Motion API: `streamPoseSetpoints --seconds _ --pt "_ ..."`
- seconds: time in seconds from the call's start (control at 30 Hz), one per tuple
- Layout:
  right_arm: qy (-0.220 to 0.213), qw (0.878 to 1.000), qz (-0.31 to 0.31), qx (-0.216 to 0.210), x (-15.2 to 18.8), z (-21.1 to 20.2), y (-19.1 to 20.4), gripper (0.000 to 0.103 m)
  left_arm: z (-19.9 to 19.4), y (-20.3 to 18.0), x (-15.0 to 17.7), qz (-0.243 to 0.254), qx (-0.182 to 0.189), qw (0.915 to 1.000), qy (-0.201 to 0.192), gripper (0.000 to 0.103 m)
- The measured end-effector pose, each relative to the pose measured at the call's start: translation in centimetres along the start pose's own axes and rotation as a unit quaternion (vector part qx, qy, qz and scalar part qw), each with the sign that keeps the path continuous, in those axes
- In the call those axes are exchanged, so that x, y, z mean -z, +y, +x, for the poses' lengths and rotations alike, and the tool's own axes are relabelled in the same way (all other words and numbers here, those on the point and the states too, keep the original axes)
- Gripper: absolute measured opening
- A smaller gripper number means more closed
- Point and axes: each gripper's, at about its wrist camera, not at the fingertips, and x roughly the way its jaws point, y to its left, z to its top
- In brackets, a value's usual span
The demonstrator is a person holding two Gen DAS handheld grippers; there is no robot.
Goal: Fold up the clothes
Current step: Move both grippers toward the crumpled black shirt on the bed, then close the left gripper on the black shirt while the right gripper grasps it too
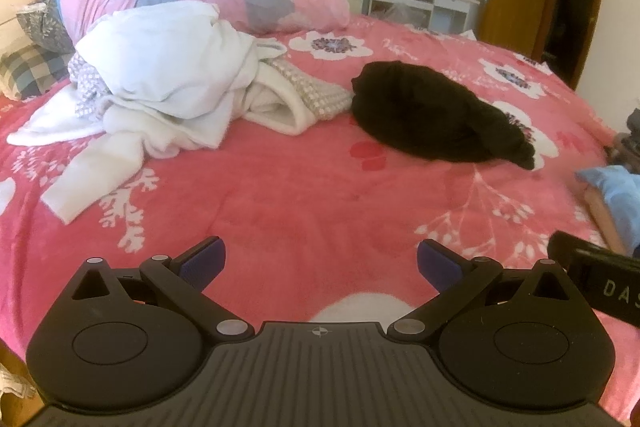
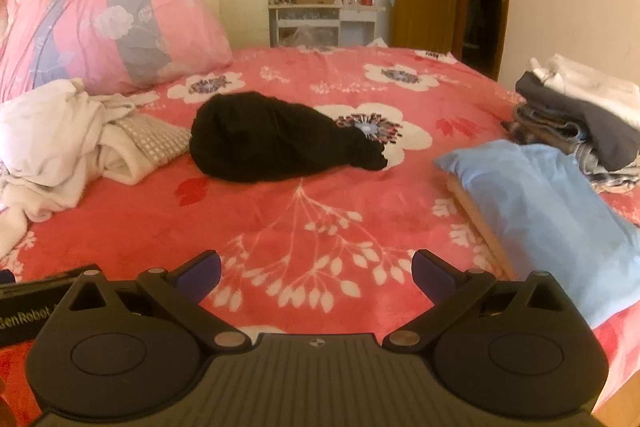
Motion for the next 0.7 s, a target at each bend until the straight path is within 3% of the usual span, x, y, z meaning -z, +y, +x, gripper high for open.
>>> streamPoseSetpoints --seconds 0.33,0.6,0.7 --pt "-0.022 1.000 0.001 -0.009 -1.0 5.8 -3.0 0.103 5.8 -1.4 -2.7 0.023 0.018 0.9996 -0.007 0.103" --pt "-0.070 0.995 -0.028 -0.058 -5.9 13.7 -5.1 0.103 12.7 -4.8 -8.7 0.052 0.067 0.9948 -0.056 0.102" --pt "-0.077 0.993 -0.043 -0.076 -8.1 17.5 -5.2 0.103 16.0 -6.3 -10.7 0.065 0.079 0.9932 -0.057 0.096"
